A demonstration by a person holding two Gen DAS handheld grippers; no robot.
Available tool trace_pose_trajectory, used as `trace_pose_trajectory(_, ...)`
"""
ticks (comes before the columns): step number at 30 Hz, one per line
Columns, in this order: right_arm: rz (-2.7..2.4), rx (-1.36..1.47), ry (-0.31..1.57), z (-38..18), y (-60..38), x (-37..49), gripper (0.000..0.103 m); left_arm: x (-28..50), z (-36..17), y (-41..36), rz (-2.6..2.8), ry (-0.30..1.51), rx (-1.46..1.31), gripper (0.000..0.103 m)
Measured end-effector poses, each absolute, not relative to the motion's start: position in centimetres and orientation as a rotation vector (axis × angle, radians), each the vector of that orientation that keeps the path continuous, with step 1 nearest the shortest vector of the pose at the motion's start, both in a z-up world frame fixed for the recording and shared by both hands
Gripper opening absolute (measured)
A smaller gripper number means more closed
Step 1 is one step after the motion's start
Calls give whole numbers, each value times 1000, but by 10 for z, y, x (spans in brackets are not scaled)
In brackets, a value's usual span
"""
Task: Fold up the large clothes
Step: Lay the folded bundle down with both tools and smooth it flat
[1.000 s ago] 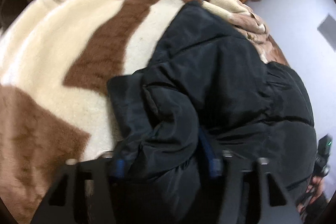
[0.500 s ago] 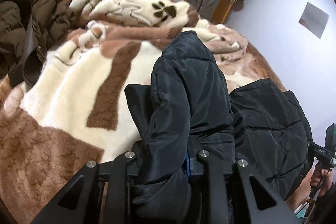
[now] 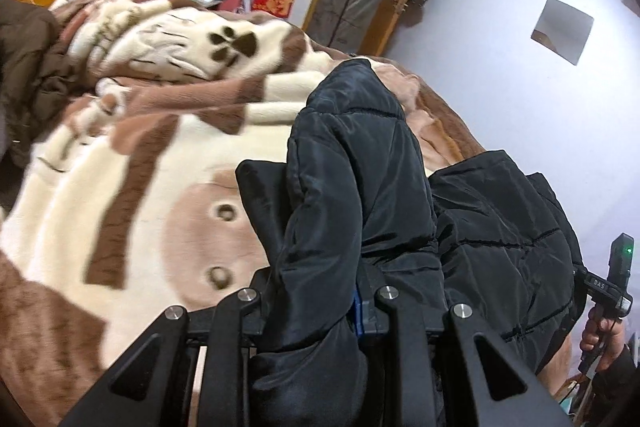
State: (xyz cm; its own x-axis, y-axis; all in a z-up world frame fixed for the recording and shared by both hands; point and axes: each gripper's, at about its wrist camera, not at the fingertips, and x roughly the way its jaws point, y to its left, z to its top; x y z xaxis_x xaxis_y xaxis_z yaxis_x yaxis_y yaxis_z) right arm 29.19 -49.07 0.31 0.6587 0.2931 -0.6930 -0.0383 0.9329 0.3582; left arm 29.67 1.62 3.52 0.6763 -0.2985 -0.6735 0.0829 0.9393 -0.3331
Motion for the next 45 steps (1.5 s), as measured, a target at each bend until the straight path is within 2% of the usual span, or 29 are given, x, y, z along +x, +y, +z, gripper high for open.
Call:
trace_pose_trajectory(4, 140, 318, 855, -14, -523, 317, 25, 319, 5, -18, -243, 838, -304, 25)
trace_pose_trajectory(8, 83, 331, 921, -52, -551, 339, 28, 336, -48, -46, -229, 921, -304, 26)
trace_pose_trajectory(10, 56, 371, 963, -74, -562, 344, 35, 337, -78, -47, -185, 971, -294, 31)
trace_pose_trajectory(11, 55, 399, 967, -83, -566, 344, 43, 336, -90, -42, -174, 990, -325, 34)
trace_pose_trajectory(12, 54, 412, 961, -86, -568, 343, 49, 335, -97, -37, -173, 995, -358, 37)
trace_pose_trajectory(15, 40, 433, 946, -85, -571, 337, 58, 330, -94, -30, -186, 1000, -364, 46)
trace_pose_trajectory(19, 15, 379, 926, -57, -570, 321, 60, 320, -70, -16, -189, 997, -359, 47)
trace_pose_trajectory(27, -44, 210, 776, -3, -542, 312, 60, 323, -20, -33, -133, 843, -219, 48)
trace_pose_trajectory(31, -17, 127, 803, -17, -515, 342, 60, 343, -20, -30, -58, 801, -214, 49)
trace_pose_trajectory(36, -61, 110, 888, -63, -520, 372, 59, 368, -50, -41, -88, 878, -161, 49)
trace_pose_trajectory(40, -71, 98, 881, -61, -518, 371, 59, 383, -74, -44, -106, 917, -144, 51)
trace_pose_trajectory(45, -82, 128, 864, -38, -515, 350, 59, 369, -55, -29, -105, 901, -185, 51)
